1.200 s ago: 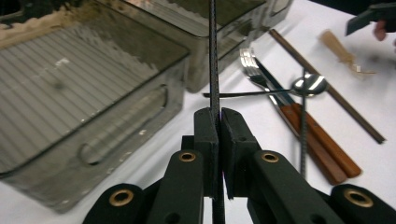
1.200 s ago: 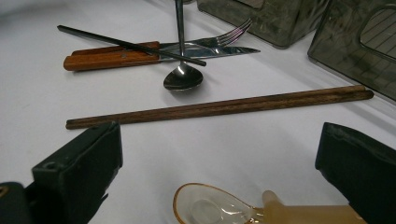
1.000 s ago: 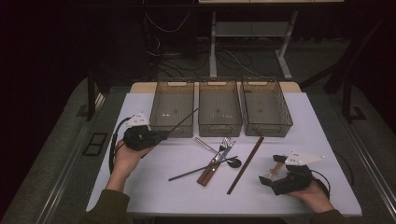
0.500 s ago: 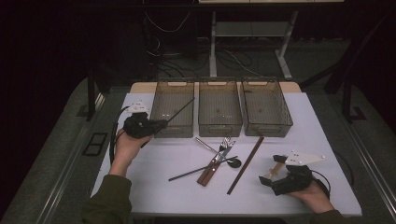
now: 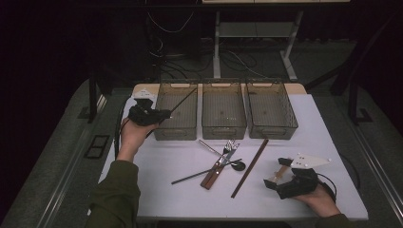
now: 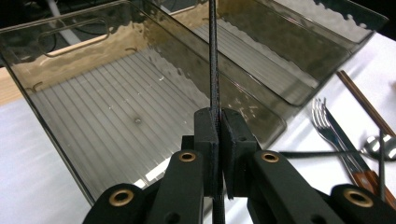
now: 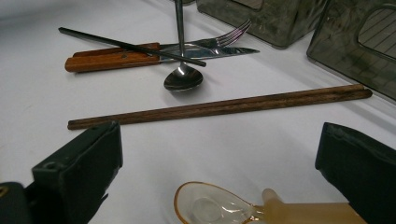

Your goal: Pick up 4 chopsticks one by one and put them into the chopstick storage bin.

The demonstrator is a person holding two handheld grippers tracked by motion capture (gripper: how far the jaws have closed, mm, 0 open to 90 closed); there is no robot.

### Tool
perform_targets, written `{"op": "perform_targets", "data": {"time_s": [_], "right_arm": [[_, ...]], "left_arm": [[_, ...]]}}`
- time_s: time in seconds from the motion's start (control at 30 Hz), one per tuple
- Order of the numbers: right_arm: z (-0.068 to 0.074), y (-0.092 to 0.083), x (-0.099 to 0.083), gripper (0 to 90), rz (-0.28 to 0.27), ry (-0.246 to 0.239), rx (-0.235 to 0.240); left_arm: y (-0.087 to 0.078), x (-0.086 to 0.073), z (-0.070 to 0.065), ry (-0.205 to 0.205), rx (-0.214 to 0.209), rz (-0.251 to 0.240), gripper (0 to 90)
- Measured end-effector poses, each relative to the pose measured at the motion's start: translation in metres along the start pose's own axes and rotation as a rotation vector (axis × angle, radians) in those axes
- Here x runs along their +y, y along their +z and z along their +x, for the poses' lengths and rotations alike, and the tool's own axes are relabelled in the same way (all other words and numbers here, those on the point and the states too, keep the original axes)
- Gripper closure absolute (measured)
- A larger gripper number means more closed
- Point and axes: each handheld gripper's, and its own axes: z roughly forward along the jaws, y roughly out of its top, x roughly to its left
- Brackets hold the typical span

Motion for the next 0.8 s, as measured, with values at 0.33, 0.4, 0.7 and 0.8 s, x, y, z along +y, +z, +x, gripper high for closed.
{"op": "perform_targets", "data": {"time_s": [0.33, 0.4, 0.7, 0.8], "right_arm": [[0.0, 0.0, 0.0, 0.9, -0.001, 0.0, 0.003], [0.0, 0.0, 0.0, 0.9, -0.002, 0.0, 0.002], [0.001, -0.001, 0.0, 0.9, -0.004, 0.003, 0.005], [0.001, -0.001, 0.0, 0.9, -0.008, 0.001, 0.005]], "left_arm": [[0.015, 0.01, 0.014, -0.015, 0.049, 0.027, 84.9], [0.02, 0.011, 0.017, -0.027, 0.063, 0.029, 84.9], [0.038, 0.024, 0.023, -0.04, 0.097, 0.041, 84.9], [0.044, 0.025, 0.026, -0.044, 0.11, 0.04, 84.9]]}}
